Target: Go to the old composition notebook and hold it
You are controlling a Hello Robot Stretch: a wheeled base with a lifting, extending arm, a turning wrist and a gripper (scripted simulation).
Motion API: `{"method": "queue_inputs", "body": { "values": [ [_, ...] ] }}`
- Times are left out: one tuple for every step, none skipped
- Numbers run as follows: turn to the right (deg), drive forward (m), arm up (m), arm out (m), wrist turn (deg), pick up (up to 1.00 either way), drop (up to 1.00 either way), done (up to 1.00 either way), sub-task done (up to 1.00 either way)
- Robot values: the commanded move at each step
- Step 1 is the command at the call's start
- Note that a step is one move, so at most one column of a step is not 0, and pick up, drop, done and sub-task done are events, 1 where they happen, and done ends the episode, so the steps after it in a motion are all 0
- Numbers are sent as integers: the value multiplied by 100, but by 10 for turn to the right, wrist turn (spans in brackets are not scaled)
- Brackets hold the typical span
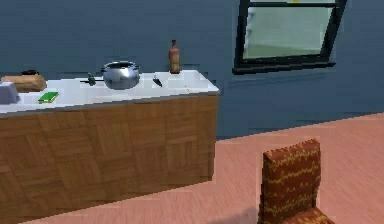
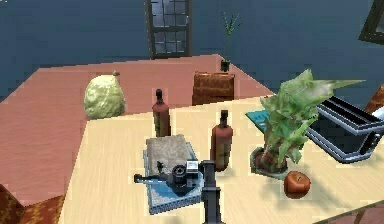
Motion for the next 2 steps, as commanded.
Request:
{"method": "queue_inputs", "body": {
  "values": [
    [0, 0, 0, 0, 0, 100, 0, 0, 0],
    [0, 0, 10, 0, 0, 0, 0, 0, 0]
  ]
}}
